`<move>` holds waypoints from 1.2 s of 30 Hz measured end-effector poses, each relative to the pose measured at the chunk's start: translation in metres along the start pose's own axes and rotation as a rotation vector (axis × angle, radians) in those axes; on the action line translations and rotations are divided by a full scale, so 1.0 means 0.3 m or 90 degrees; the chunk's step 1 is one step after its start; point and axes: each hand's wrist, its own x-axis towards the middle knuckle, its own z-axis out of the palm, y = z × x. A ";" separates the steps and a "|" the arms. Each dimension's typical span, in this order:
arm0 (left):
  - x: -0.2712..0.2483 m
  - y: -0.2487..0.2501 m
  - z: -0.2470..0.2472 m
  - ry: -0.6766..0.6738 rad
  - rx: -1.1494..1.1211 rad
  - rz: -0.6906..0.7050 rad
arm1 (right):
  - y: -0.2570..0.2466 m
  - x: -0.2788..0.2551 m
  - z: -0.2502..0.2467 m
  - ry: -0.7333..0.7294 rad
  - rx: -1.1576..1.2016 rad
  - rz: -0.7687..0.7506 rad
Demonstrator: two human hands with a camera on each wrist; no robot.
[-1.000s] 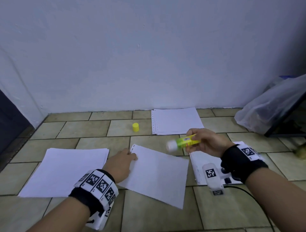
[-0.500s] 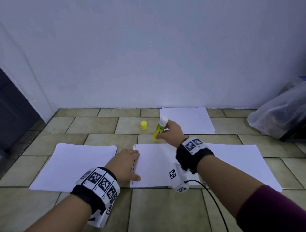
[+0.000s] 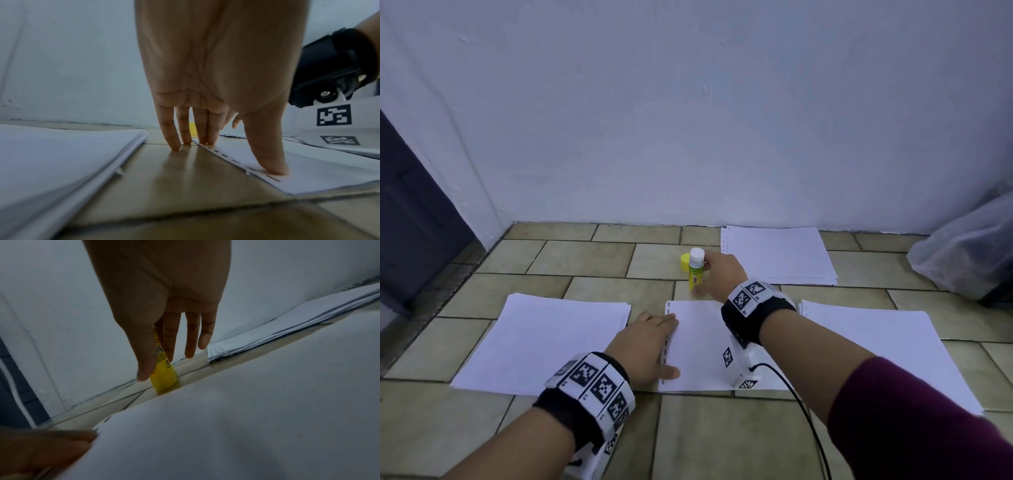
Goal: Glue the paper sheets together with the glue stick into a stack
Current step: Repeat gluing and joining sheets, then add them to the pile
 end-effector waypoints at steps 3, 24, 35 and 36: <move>-0.003 -0.001 0.000 0.000 -0.004 -0.003 | 0.023 -0.018 -0.022 -0.031 0.027 0.004; -0.018 0.033 -0.001 0.004 0.048 -0.010 | 0.489 -0.471 -0.286 -0.165 -0.206 0.238; -0.023 0.033 0.005 -0.026 0.050 0.010 | 0.329 -0.473 -0.349 -0.098 -0.090 0.216; -0.022 0.035 0.007 -0.024 0.051 0.013 | 0.277 -0.480 -0.339 -0.092 -0.066 0.178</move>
